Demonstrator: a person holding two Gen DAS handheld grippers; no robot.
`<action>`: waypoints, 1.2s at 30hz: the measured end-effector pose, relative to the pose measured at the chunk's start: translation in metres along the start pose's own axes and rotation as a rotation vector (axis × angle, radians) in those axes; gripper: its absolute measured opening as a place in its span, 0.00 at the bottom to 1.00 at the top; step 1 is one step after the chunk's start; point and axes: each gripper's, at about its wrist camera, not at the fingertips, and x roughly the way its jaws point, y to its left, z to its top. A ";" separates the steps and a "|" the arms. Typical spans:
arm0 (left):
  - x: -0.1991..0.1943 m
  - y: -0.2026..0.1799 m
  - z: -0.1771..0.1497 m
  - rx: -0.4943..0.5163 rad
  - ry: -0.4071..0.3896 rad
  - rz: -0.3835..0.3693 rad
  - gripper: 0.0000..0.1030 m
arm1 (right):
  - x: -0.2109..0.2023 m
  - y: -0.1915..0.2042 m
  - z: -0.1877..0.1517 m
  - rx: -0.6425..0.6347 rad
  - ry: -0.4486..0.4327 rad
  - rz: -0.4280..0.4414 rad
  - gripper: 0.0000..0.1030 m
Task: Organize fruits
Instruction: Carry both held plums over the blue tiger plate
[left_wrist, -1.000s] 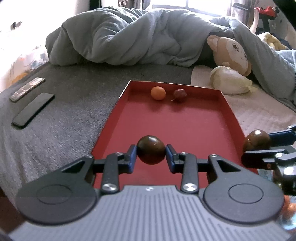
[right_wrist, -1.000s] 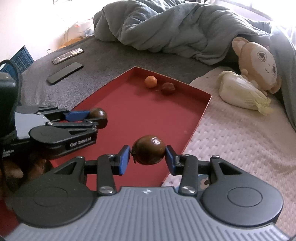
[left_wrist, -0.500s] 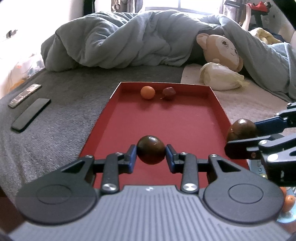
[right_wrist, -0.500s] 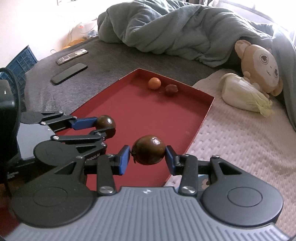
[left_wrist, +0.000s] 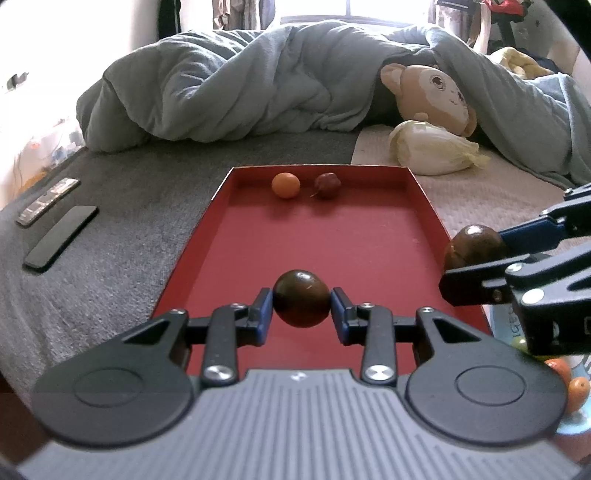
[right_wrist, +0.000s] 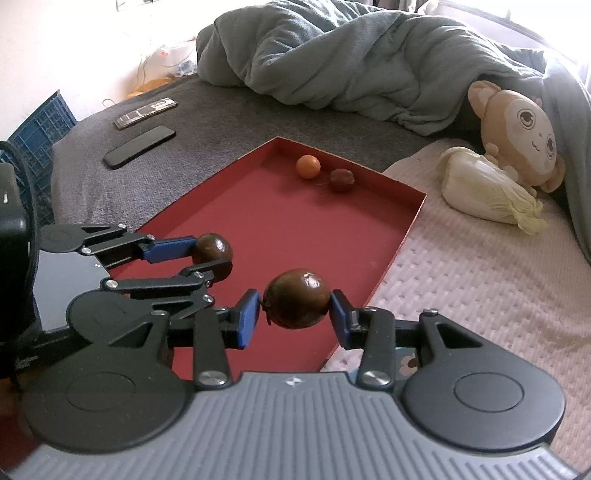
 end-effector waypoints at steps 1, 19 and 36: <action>-0.001 -0.001 0.000 0.002 0.000 -0.001 0.36 | 0.000 0.000 0.000 0.000 -0.001 0.002 0.46; -0.009 -0.015 -0.002 0.013 -0.003 -0.029 0.36 | -0.011 -0.005 -0.004 0.002 -0.010 0.000 0.46; -0.009 -0.031 -0.004 0.032 -0.002 -0.051 0.36 | -0.030 -0.022 -0.017 0.021 -0.020 -0.018 0.46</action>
